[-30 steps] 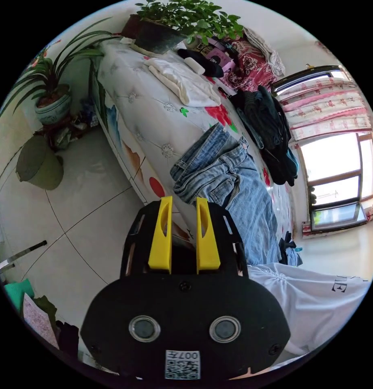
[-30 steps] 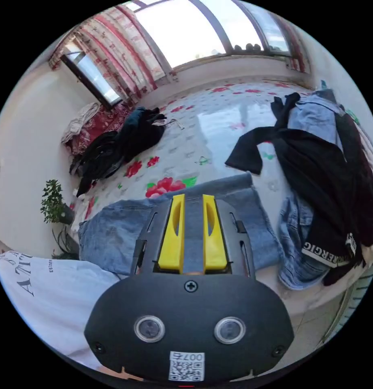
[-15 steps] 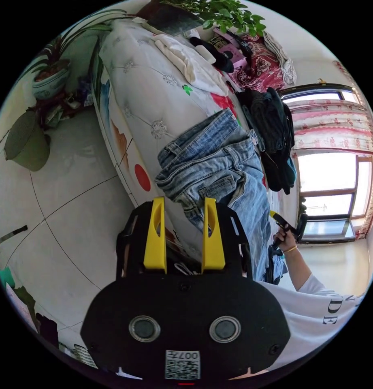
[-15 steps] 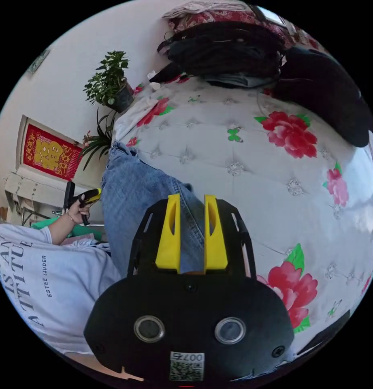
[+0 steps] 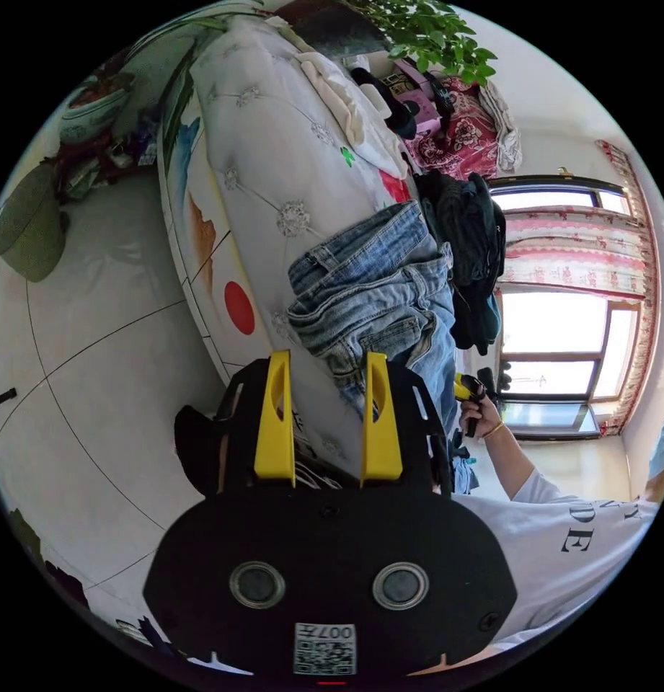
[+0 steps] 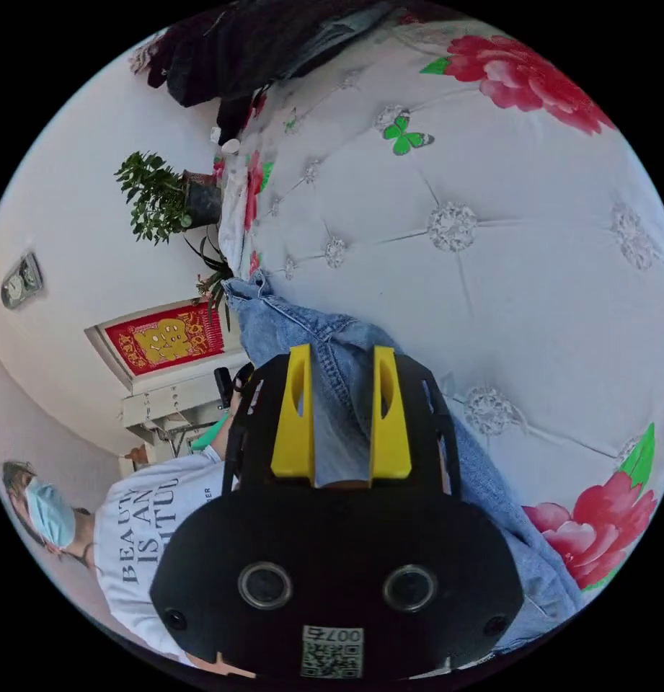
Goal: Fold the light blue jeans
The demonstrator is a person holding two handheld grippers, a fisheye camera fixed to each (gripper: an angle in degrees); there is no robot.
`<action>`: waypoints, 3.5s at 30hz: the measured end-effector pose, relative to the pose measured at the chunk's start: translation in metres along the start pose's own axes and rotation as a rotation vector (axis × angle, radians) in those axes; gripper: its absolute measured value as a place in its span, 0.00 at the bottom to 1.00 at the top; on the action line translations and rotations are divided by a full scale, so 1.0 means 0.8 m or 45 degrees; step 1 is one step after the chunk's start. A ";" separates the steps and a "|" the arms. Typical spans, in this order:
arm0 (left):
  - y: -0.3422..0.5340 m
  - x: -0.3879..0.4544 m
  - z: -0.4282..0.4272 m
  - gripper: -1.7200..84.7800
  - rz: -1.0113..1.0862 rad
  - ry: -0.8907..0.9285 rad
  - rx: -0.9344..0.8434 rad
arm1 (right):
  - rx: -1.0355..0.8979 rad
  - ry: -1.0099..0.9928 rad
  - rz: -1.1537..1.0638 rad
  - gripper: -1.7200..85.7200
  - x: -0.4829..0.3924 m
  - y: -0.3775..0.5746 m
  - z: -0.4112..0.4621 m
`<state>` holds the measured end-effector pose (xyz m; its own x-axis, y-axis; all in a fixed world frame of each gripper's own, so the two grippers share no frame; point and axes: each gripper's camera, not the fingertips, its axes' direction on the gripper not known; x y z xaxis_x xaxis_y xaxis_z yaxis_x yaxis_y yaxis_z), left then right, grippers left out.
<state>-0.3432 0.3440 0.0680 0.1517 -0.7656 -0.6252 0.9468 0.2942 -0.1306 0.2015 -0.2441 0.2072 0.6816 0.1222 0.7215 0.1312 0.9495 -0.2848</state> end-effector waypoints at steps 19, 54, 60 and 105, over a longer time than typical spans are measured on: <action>-0.067 0.074 0.009 0.08 0.180 -0.069 0.025 | 0.712 -0.023 -0.149 0.05 0.002 0.123 -0.171; -0.101 0.067 -0.002 0.18 0.151 0.133 -0.012 | 1.486 0.604 -0.300 0.03 -0.249 0.599 -0.078; -0.113 0.057 0.008 0.18 0.105 0.195 0.024 | 0.694 0.654 -0.662 0.04 -0.371 0.408 0.159; 0.053 0.394 0.110 0.07 1.663 0.370 -0.218 | 1.075 0.440 -0.290 0.11 -0.259 0.526 0.011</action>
<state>-0.2301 0.0647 -0.0667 0.8223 0.2687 -0.5016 0.1072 0.7925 0.6004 0.1094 0.1322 -0.0565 0.8975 -0.0559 0.4374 -0.1855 0.8520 0.4896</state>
